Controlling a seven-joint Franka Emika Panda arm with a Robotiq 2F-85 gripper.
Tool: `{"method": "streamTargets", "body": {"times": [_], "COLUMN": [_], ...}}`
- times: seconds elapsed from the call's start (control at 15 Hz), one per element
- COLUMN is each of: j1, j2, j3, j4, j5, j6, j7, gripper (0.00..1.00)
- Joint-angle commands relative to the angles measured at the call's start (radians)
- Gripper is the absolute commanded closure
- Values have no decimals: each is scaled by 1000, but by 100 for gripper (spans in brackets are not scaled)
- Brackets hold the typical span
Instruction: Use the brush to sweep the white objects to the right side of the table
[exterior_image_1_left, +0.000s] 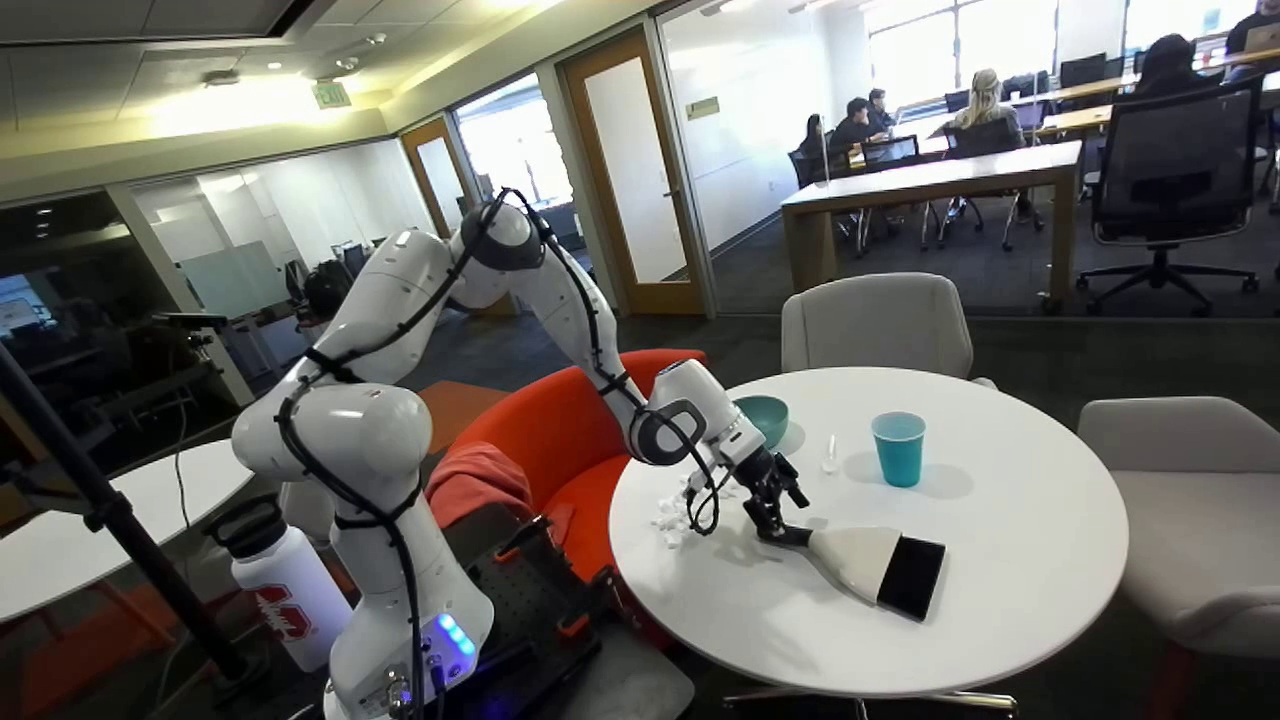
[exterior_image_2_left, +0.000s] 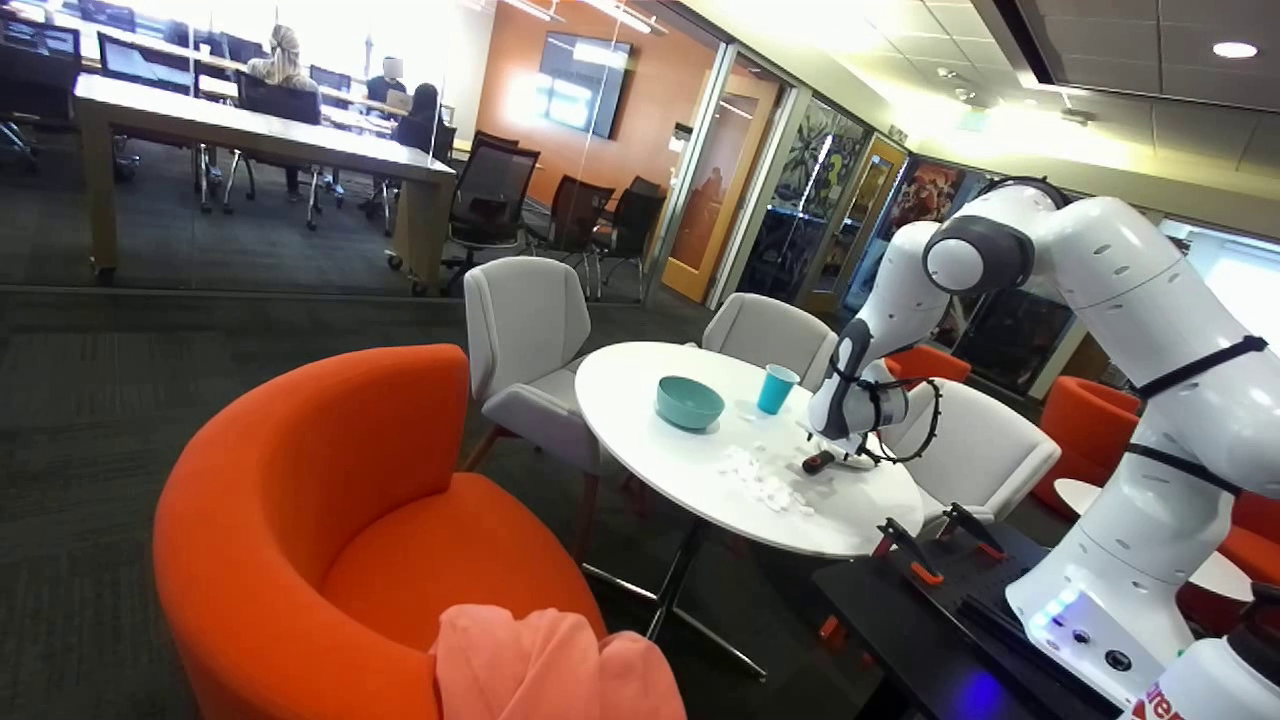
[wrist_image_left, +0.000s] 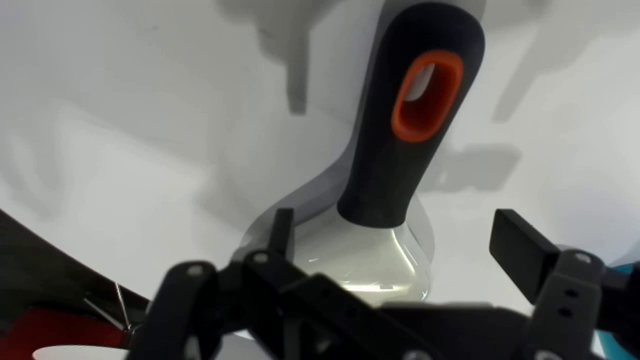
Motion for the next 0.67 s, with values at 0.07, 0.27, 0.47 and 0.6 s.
{"method": "streamTargets", "body": {"times": [0.07,0.27,0.47,0.6], "j1": [7,2,-7,-13], "j2": [61,88,108,124], "j3": [-11,-8,-6,-5], "j4": [56,79,96,107], "j5": [18,18,16,17], "j6": [-15,-17,-23,-27], "j7": [14,14,12,13], "gripper": [0,0,0,0]}}
